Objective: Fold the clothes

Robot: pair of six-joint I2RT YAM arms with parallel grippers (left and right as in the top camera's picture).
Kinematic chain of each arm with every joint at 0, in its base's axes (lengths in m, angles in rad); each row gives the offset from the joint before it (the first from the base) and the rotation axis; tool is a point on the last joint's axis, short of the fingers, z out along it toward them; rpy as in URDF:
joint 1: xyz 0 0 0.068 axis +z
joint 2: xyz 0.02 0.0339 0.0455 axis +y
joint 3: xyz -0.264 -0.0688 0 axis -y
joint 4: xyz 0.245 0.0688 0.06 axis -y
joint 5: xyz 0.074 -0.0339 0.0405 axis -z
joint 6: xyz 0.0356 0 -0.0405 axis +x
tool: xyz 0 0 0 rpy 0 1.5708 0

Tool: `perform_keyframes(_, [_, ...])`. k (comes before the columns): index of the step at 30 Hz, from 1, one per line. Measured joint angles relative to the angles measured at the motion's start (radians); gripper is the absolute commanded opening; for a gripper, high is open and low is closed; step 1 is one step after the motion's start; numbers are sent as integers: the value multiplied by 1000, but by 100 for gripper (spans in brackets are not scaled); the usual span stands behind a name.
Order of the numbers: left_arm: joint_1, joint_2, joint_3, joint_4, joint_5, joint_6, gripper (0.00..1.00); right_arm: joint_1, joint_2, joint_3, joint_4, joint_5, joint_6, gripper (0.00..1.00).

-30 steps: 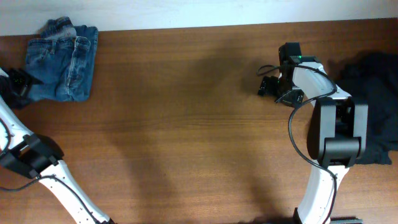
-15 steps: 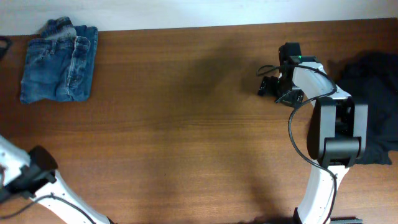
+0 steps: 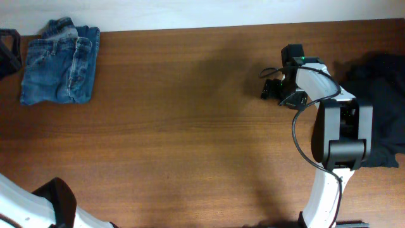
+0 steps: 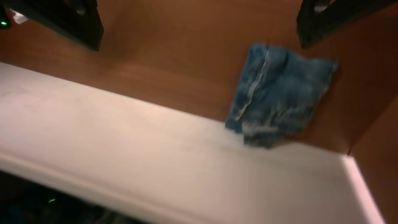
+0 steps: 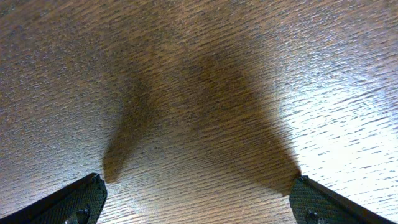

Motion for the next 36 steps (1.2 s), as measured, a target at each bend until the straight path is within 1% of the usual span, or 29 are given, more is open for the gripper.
perform_keyframes(1, [0,1,-30,-3,-10,0,99,0,0,0,0,0,0,99])
perform_keyframes(2, [0,-6,-125,1,-23,0,99,0,0,0,0,0,0,99])
perform_keyframes(6, [0,22,-337,31,-45,0,99,0,0,0,0,0,0,99])
perform_keyframes(11, [0,49,-517,86,-58,0,99,0,0,0,-6,0,-1,99])
perform_keyframes(18, [0,49,-602,111,-59,0,99,13,-10,-10,-73,-20,3,99])
perform_keyframes(23, [0,49,-606,111,-58,0,99,60,-49,-52,-156,-45,6,99])
perform_keyframes(26, [0,49,-606,113,-58,0,99,135,-132,-59,-216,-23,7,99])
perform_keyframes(31, [0,49,-606,114,-58,0,99,249,-318,-59,-327,58,36,99])
perform_keyframes(36, [0,49,-606,114,-58,0,99,291,-429,-59,-415,93,56,98])
